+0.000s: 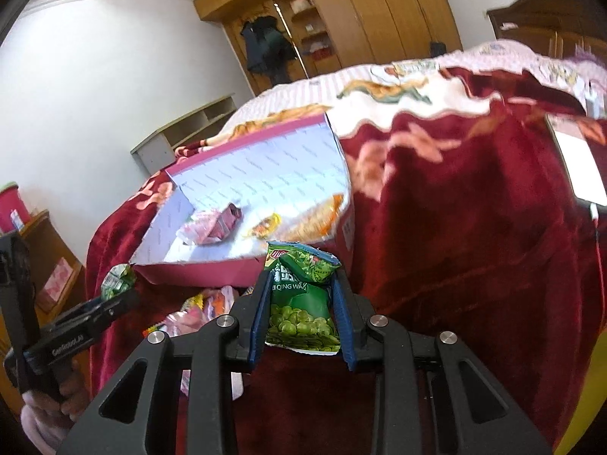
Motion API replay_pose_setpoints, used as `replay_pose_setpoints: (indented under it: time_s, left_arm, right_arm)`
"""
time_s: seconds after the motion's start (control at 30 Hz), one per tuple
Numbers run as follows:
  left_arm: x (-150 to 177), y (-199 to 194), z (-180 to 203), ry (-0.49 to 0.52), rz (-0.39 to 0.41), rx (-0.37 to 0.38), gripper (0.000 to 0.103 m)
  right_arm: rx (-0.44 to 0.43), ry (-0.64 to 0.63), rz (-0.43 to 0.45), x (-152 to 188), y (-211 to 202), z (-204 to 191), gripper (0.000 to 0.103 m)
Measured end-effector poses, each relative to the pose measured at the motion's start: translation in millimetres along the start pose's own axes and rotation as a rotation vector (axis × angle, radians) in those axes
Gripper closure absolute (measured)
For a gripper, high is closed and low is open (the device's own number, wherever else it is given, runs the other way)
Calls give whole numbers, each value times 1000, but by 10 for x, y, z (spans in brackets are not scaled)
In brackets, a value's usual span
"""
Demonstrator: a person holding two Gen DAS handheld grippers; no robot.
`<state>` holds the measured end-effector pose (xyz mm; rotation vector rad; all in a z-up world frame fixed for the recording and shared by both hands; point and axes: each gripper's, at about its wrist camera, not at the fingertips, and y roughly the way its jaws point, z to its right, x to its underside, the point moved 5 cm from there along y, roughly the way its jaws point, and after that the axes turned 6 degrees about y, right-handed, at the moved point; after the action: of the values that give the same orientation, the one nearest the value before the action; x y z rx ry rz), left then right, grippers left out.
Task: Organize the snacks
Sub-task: 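Grasp the green pea snack bag with the right gripper while the left lifts the chip bag, then release the chip bag into the box with the left gripper while the right lowers and releases the pea bag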
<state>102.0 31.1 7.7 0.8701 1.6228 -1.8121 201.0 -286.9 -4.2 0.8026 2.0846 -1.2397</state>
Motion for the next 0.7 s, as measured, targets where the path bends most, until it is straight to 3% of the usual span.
replay_pose_setpoints:
  time_s: [0.7]
  left_arm:
    - [-683, 340, -72, 40, 41, -17, 47]
  right_arm:
    - [-4, -129, 22, -441, 185, -374, 71]
